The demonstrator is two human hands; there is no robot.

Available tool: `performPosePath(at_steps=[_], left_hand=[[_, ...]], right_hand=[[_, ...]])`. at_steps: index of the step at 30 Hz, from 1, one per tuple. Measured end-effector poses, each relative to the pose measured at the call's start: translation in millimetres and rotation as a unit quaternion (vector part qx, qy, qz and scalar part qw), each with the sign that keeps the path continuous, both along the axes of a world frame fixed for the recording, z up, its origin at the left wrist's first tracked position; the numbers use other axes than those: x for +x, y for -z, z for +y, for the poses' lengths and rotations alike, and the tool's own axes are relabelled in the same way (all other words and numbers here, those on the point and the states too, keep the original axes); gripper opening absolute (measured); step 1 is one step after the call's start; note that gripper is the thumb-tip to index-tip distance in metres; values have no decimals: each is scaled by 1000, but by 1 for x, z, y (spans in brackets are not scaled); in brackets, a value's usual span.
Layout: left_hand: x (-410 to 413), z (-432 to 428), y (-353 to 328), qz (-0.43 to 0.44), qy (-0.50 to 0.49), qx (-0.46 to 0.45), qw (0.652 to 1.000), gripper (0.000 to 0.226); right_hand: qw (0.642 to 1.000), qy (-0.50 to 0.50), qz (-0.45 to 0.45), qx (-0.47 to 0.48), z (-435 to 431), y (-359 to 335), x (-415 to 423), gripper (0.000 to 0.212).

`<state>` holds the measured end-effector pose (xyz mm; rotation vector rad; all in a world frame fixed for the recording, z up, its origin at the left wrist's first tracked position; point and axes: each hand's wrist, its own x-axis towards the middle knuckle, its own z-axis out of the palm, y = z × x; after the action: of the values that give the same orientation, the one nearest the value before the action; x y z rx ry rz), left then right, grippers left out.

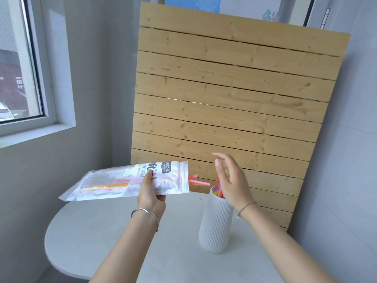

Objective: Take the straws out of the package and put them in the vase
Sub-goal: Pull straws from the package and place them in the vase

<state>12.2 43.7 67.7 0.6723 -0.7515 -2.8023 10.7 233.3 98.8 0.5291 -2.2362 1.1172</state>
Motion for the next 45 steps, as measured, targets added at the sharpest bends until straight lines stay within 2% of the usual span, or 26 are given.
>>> performPosePath(at_steps=[2, 4, 6, 11, 15, 18, 19, 22, 25, 29, 32, 36, 40, 42, 45], left_hand=[[-2, -4, -8, 15, -17, -16, 1000, 13], [-2, -5, -15, 32, -37, -32, 998, 16], [-1, -3, -19, 47, -51, -44, 997, 25], [1, -6, -20, 42, -55, -37, 997, 31], [1, -14, -12, 30, -52, -12, 998, 20], [2, -8, -7, 21, -42, 15, 999, 23], [2, -4, -7, 17, -34, 22, 999, 24], [5, 13, -6, 11, 4, 32, 999, 20], [6, 26, -5, 5, 28, 27, 999, 10], [4, 24, -4, 6, 13, 25, 1000, 18], [2, 20, -2, 1, 2, 28, 1000, 14], [6, 35, -6, -2, 41, 28, 999, 5], [6, 43, -7, 1, 52, 26, 998, 8], [6, 37, -5, -5, 38, 23, 999, 6], [3, 21, 2, -16, 10, 26, 999, 16]], right_hand=[[989, -42, -80, -119, -22, 3, 8, 23], [965, -80, -181, -174, -40, 4, 9, 23], [942, -114, -230, -215, -53, 8, 10, 19], [900, -140, -214, -354, -57, 9, 7, 10], [877, -77, -156, -448, -33, -1, 1, 17], [839, -51, -134, -526, -18, -7, -3, 20], [837, -55, -143, -525, -18, -7, -3, 20], [878, -67, -204, -427, -29, -1, -2, 25], [897, -61, -237, -368, -34, 1, 0, 32], [908, -16, -174, -380, -15, -12, 0, 35], [910, -10, -133, -391, -3, -19, 1, 34], [932, -49, -173, -316, -16, -14, 4, 22], [947, -37, -159, -277, -18, -16, 2, 38], [947, -21, -120, -297, -2, -26, -2, 46], [949, 42, -57, -306, 30, -42, -11, 51]])
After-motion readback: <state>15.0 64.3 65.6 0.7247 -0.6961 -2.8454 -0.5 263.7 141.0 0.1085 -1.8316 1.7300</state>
